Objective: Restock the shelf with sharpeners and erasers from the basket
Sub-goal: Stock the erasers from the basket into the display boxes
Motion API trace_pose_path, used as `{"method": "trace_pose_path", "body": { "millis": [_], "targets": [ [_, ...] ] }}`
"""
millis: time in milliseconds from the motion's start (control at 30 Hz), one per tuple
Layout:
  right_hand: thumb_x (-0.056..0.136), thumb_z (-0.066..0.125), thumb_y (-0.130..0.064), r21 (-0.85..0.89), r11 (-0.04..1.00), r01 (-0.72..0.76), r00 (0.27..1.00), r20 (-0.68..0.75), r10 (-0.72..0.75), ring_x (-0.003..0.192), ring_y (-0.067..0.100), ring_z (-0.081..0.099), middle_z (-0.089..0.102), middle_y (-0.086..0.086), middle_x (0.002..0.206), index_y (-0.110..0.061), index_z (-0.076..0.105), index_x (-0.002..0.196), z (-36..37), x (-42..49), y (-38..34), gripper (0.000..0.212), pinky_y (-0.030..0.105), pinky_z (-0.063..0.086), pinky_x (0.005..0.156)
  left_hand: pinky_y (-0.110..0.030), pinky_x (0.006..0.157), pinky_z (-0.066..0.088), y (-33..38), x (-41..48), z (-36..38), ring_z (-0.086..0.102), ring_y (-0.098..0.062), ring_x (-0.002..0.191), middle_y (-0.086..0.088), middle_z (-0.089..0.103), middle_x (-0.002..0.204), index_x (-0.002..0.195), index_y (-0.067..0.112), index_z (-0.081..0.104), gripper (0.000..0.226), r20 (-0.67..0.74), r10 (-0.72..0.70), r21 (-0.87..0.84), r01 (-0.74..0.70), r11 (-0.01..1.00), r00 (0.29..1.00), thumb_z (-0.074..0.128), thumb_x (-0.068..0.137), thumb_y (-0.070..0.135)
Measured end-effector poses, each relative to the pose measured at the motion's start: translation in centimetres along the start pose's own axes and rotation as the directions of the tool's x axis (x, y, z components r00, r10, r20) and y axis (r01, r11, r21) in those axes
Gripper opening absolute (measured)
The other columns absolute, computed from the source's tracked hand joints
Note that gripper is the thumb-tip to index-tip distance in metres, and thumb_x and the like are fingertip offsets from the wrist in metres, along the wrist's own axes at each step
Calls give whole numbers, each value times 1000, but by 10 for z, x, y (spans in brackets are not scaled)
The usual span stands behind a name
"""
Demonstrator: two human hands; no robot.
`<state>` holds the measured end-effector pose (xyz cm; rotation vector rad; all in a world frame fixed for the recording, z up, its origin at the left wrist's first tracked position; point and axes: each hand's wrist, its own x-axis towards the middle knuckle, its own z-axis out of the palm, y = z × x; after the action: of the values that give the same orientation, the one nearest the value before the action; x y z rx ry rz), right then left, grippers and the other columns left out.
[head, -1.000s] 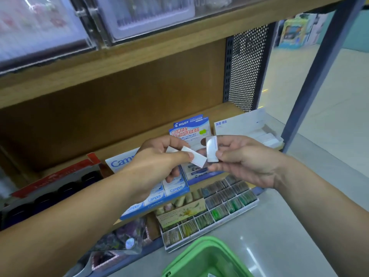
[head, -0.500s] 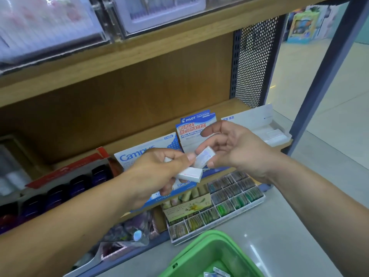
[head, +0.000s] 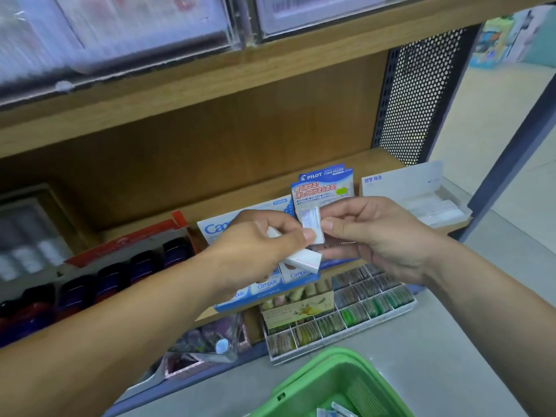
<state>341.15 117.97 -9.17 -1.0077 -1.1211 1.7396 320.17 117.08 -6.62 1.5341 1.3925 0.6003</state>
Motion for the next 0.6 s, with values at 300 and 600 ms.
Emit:
{"method": "trace_pose_path", "body": {
  "millis": [300, 600],
  "targets": [
    [78, 75, 17, -238, 965, 109, 989, -69, -129, 87, 29, 72, 73, 14, 99, -9, 69, 99, 11, 13, 7, 35, 38, 62, 85, -9, 50, 37, -14, -1, -17, 57, 5, 60, 19, 70, 76, 91, 40, 74, 14, -59, 75, 291, -55, 955, 995, 77, 85, 52],
    [73, 75, 23, -328, 929, 172, 972, -96, -214, 81, 22, 68, 73, 13, 97, -10, 64, 107, 5, 11, 1, 49, 34, 63, 77, -13, 47, 35, -9, 6, -10, 51, 1, 50, 17, 67, 74, 87, 36, 76, 15, -32, 115, 225, -105, 969, 993, 70, 93, 49]
  ]
}}
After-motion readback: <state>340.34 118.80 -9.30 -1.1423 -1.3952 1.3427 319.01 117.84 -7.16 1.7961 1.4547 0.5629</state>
